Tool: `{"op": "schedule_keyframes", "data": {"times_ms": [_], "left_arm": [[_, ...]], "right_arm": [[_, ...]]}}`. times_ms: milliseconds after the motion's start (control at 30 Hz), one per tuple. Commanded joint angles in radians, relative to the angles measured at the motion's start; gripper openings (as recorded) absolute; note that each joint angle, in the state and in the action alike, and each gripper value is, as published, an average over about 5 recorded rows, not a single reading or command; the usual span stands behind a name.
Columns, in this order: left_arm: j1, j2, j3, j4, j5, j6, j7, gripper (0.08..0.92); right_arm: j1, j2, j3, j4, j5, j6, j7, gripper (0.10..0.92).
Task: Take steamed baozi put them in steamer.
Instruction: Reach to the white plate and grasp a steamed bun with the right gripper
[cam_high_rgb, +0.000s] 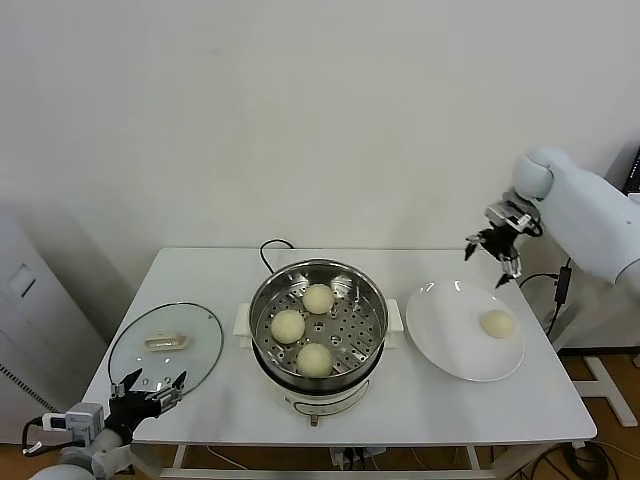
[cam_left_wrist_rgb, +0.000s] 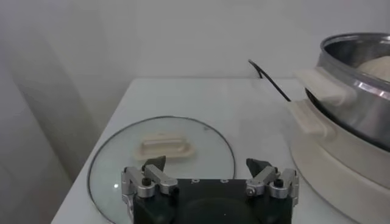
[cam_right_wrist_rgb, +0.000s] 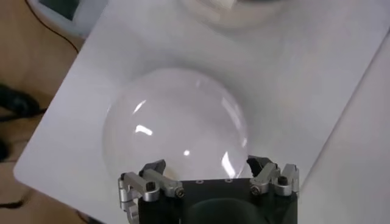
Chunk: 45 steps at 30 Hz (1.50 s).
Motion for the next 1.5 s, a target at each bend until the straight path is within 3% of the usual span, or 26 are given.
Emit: {"op": "schedule_keyframes", "data": {"times_ms": [33,633,933,1500], "left_arm": [[-0.003,0.003,0.001,0.001,0.000,0.002,-0.001,0.823],[-0.003,0.002,0.014,0.007,0.003,0.003,0.000,0.823],[-0.005,0.002,0.017,0.007,0.004,0.003,0.000,0.823],[0.003,-0.003,0.017,-0.001,0.022,-0.003,0.002,0.823]], "right_arm": [[-0.154,0.003,0.184,-0.182,-0.162,0.028,0.092,0.823],[-0.277,0.053,0.370,-0.230,-0.435,-0.004,0.295,0.823],[-0.296,0.074,0.405,-0.242,-0.458,-0.029,0.332,0.819],[-0.296,0.083,0.412,-0.247,-0.399,-0.067,0.286,0.501]]}}
